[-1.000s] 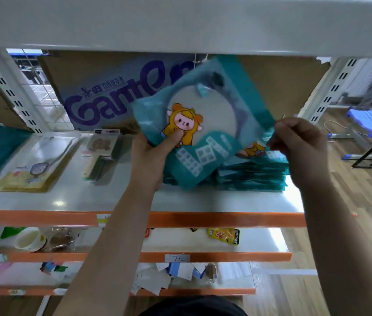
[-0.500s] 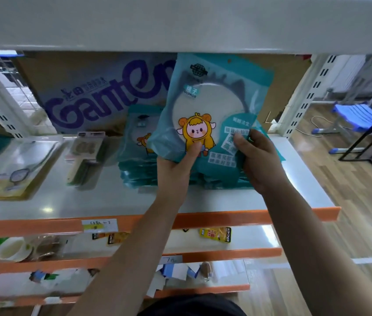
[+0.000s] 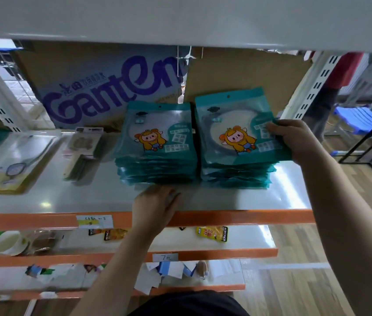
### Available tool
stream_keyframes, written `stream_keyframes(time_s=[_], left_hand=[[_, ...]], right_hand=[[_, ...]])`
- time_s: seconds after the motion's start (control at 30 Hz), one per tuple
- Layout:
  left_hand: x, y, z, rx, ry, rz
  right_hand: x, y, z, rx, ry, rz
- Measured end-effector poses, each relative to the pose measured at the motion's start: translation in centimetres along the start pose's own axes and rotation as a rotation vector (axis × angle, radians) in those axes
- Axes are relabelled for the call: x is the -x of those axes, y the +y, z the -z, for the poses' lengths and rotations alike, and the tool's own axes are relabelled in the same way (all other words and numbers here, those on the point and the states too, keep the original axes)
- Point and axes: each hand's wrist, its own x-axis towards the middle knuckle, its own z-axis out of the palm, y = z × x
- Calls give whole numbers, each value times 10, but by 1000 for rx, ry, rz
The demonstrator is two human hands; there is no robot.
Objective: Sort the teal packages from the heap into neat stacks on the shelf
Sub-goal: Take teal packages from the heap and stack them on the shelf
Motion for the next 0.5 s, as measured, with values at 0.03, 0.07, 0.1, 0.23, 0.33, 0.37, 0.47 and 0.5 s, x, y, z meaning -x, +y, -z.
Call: stream_keyframes(time_s=[0.03,0.07,0.1,0.23,0.33,0.37,0.47,0.5], left_hand=[[3,-2,-1,-39,1,5],[4,-4,-2,-60,-1,4],[5,-5,-3,-74,0,1],[5,-5,-6,-99,-5,14],[7,-4,-6,-116,-16,30],[7,-4,-6,-125,-23,37],[6,-1,-6,-143,-38,65],[6,-1,-7,-149,-38,71]], right_hand=[[-4,3,2,43,0,-21],[-6,5,3,78,1,-38],[-8,6,3,112,7,-45],[-14,8,0,233,70,-10],[-20,10,-4,312,166,32],[-21,11,-6,355,198,49],[-21,13,-14,448,265,116],[-21,14,-16,471,282,134]])
